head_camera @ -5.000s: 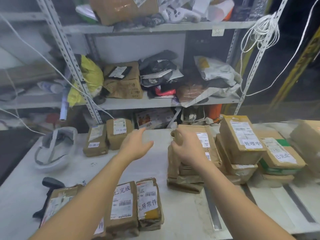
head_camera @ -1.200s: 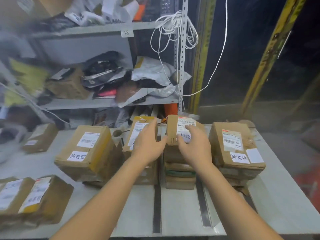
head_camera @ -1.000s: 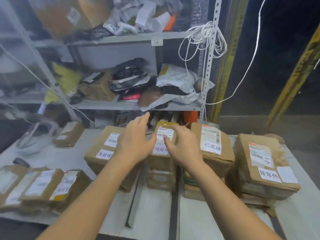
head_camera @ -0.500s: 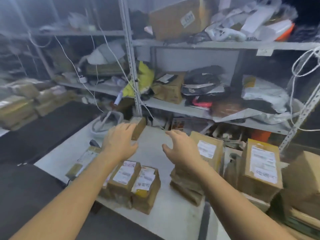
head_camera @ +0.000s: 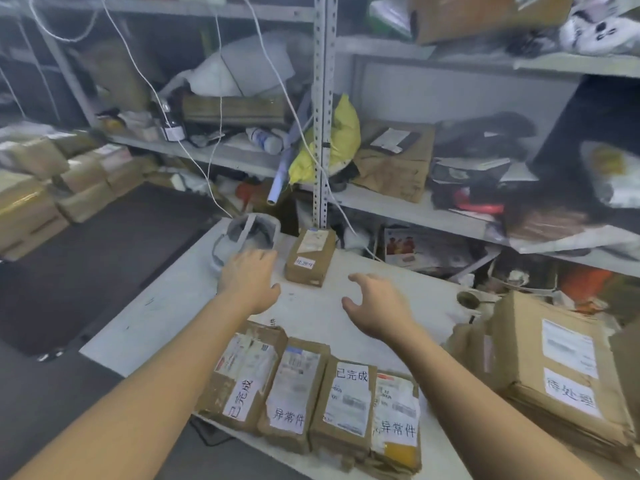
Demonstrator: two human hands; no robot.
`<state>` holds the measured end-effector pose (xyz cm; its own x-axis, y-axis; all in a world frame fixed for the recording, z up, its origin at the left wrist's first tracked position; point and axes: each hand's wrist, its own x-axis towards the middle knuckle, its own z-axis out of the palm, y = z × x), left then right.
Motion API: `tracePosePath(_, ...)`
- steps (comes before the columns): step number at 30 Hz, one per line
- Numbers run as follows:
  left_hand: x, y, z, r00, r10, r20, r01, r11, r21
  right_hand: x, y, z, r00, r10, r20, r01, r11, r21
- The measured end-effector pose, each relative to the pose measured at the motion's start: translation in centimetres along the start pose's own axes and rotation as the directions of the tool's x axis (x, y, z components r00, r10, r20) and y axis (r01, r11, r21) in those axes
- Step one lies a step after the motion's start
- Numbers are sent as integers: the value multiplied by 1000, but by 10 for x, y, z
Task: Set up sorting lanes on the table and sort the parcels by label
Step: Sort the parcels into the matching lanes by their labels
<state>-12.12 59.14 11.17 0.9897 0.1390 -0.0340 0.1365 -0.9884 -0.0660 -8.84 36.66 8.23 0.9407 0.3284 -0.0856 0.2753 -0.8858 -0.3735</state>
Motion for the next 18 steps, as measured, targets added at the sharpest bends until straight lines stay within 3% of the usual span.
tracePosePath(4, 44, -23, 29, 992, -45, 116, 56, 994, -98, 62, 2, 27, 998, 49, 27, -50, 997, 59)
tracePosePath(10, 115, -44, 81, 962, -71, 263, 177, 897, -405, 149, 8, 73, 978, 154, 144, -187, 948, 256)
tracePosePath(15, 173, -46, 127, 906, -44, 422, 323, 716, -619, 206, 0, 111, 934, 295, 202, -353, 845, 401)
tracePosePath(18, 208, -43, 154, 897, -50, 439, 369, 632, -682, 234, -7, 135, 906, 371, 206, -424, 776, 468)
